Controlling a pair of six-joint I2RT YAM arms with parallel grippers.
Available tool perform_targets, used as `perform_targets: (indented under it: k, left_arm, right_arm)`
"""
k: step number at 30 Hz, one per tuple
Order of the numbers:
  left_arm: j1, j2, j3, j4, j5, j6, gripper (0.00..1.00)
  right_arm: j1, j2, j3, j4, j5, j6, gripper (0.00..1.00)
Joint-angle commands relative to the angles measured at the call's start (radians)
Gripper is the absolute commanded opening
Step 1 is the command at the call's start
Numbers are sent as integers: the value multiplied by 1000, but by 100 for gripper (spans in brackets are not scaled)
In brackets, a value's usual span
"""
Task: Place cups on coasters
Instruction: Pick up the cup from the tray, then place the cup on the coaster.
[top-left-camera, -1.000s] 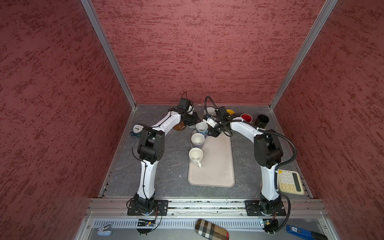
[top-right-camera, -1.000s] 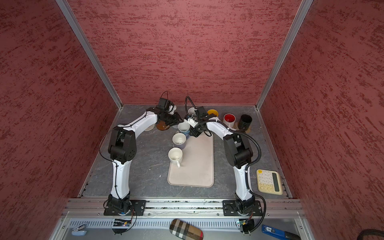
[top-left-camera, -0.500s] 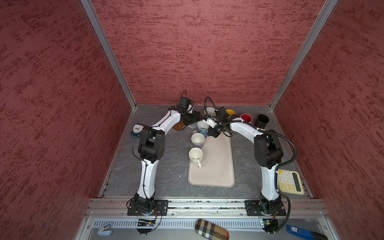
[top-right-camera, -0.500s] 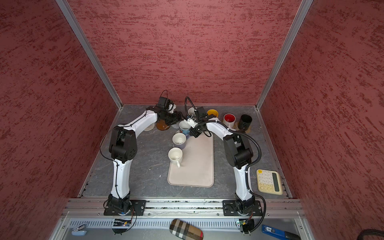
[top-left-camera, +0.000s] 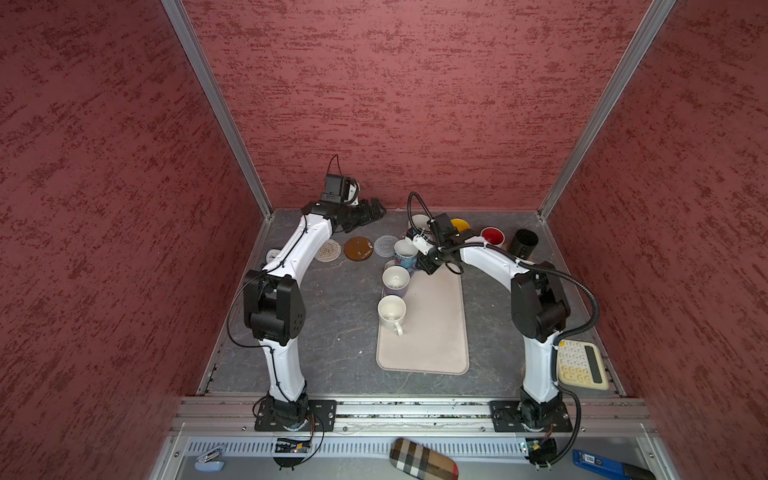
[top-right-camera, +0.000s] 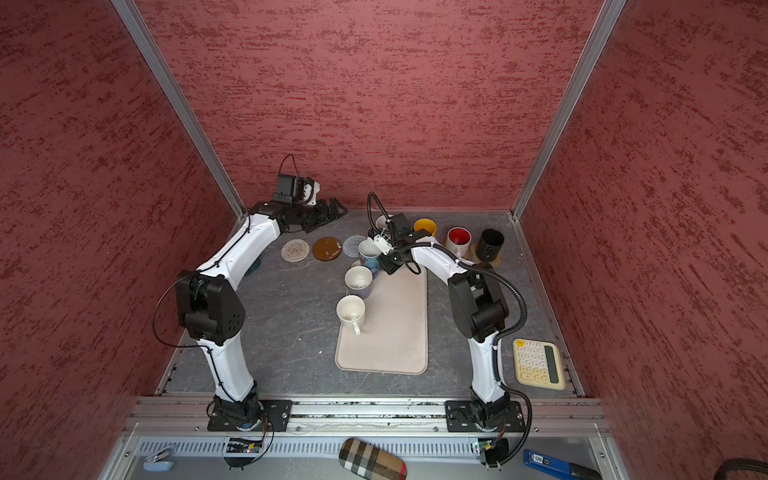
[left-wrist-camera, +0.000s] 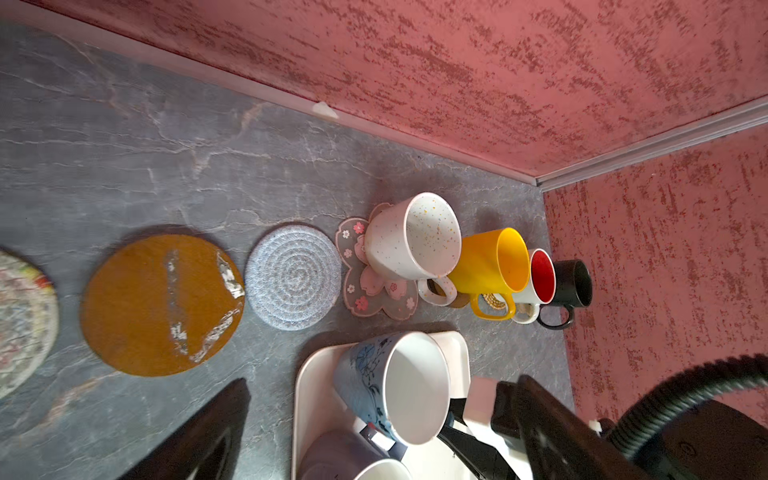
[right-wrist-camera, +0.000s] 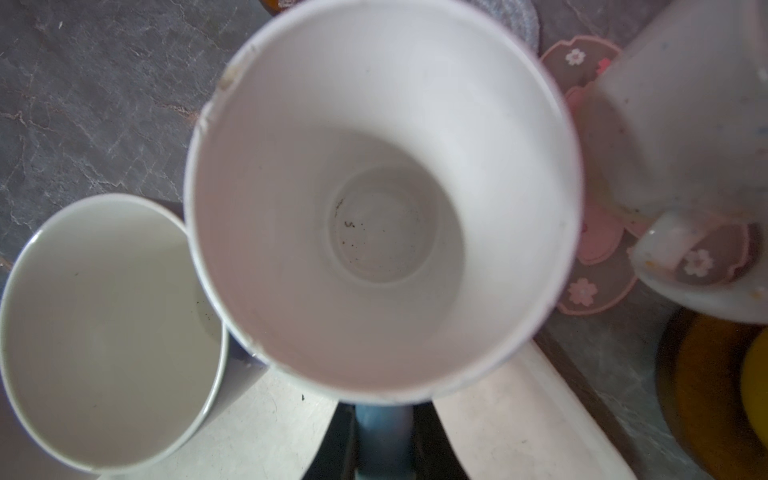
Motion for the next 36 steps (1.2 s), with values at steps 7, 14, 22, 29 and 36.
perform_targets:
  k: [7,14,22,29,36]
  left_arm:
    - [12,-185,-184,38,-42,6,99]
    - [13,-276,-236,21,-47,12,100]
    - [12,-387,-344,1,-56,11,99]
    - [6,-476,-445,-44,-78,27,99]
    - [4,-553,-548,-53,-101,48,100]
  right_arm:
    - [10,-36,122,114,88,46,0]
    - [35,26,233,102,125,58,0]
    - [63,157,419,37,145,56,0]
    - [72,336,673,-113,166,77,0]
    - [72,392,731,-147,168,104,0]
